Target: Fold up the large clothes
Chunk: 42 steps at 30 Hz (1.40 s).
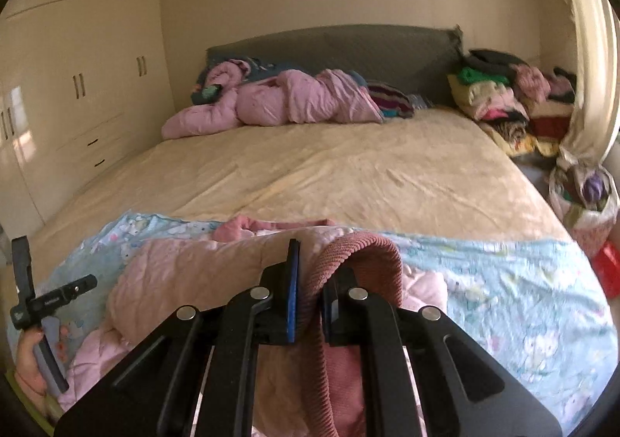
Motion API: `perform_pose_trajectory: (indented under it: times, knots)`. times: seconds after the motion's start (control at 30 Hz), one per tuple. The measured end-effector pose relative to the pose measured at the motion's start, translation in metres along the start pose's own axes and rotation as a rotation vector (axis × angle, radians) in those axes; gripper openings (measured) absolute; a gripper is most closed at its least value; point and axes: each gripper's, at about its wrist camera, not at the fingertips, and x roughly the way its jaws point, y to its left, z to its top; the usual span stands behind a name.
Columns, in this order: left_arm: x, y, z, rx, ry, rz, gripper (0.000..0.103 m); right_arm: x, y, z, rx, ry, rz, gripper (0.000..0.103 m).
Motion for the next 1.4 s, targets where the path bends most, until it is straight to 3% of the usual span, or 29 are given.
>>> perform_pose_trajectory:
  times: [0.2,0.33,0.4,0.53,0.93,1.0,1.07,1.1,1.23,1.4]
  knots:
    - [0.011,-0.006,-0.001,-0.008,0.014,-0.047,0.092,0.017,-0.010,-0.011,0.025,0.031,-0.022,0.008]
    - [0.023,-0.016,-0.005,-0.006,0.049,-0.096,0.073,0.025,-0.010,-0.015,0.023,0.044,-0.032,0.009]
    - [0.029,-0.022,-0.008,0.015,0.074,-0.098,0.073,0.028,-0.011,-0.016,0.031,0.047,-0.033,0.009]
    - [0.043,-0.025,-0.015,0.032,0.128,-0.065,0.072,0.033,-0.015,-0.019,0.043,0.061,-0.032,0.009]
    - [0.067,-0.025,-0.034,0.084,0.188,0.023,0.072,0.047,-0.014,-0.026,0.054,0.112,-0.025,0.012]
    - [0.070,-0.023,-0.036,0.089,0.194,0.031,0.072,0.053,-0.016,-0.028,0.061,0.133,-0.024,0.017]
    - [0.072,-0.023,-0.037,0.091,0.199,0.030,0.073,0.060,-0.019,-0.033,0.079,0.169,-0.021,0.039]
    - [0.073,-0.022,-0.037,0.091,0.200,0.030,0.073,0.062,-0.020,-0.035,0.093,0.189,-0.017,0.043]
    - [0.072,-0.023,-0.037,0.090,0.199,0.031,0.073,0.057,-0.033,-0.047,0.172,0.212,-0.025,0.050]
    - [0.072,-0.023,-0.036,0.092,0.201,0.033,0.073,0.023,-0.040,-0.051,0.234,0.117,-0.082,0.063]
